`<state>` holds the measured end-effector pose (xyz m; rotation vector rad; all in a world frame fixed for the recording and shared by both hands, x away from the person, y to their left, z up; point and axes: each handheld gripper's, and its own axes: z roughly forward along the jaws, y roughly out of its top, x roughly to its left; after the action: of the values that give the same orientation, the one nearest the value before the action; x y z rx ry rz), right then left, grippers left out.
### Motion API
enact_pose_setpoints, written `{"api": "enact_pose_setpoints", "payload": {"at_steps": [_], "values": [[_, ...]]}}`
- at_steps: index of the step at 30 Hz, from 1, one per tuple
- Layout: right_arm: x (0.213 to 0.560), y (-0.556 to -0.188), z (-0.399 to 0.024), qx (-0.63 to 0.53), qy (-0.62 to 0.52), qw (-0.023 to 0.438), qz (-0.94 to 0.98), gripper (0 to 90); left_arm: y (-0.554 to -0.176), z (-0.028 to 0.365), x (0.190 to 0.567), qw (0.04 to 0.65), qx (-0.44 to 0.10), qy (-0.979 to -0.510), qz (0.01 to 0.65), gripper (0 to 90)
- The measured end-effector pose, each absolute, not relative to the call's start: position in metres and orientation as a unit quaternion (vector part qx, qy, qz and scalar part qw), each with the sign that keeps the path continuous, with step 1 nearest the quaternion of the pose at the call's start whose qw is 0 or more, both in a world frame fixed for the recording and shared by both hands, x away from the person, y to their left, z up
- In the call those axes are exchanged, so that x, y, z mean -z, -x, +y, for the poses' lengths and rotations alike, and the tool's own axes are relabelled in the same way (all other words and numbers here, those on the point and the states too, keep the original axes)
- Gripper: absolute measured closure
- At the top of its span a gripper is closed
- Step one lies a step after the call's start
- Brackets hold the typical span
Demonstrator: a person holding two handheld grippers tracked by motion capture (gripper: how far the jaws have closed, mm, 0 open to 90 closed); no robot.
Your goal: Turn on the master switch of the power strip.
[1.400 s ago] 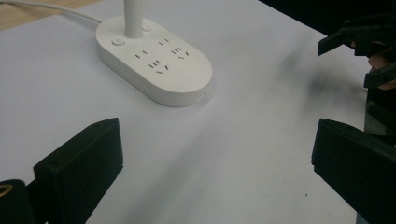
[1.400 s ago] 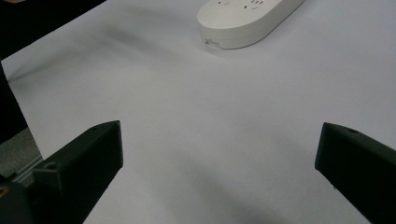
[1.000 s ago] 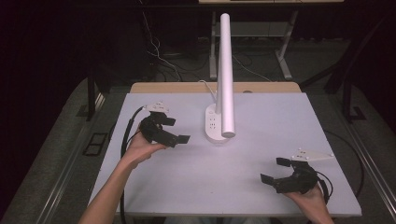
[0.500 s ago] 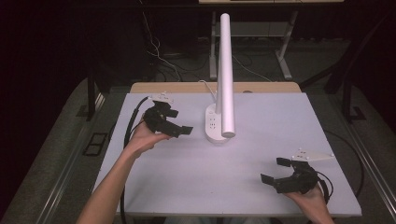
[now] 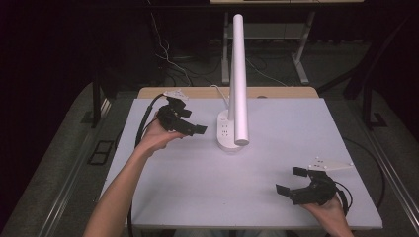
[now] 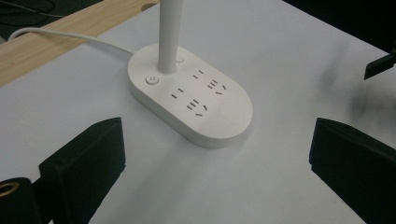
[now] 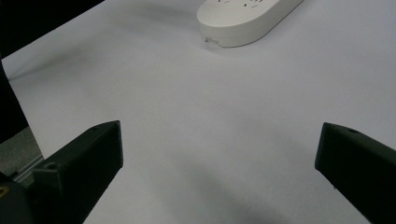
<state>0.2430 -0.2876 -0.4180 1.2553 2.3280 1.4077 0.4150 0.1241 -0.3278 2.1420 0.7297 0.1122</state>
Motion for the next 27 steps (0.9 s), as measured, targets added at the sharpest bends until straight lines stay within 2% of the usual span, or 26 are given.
{"api": "enact_pose_setpoints", "payload": {"at_steps": [16,27], "values": [[0.417,-0.242,-0.288,-0.470,-0.420,0.072,0.773,0.5,-0.447,0.102,0.323,0.408,-0.046,-0.865,0.290,2.7],[0.417,-0.242,-0.288,-0.469,-0.418,0.072,0.775,0.5,-0.470,0.089,0.334,0.407,-0.043,-0.855,0.317,4.6]]}}
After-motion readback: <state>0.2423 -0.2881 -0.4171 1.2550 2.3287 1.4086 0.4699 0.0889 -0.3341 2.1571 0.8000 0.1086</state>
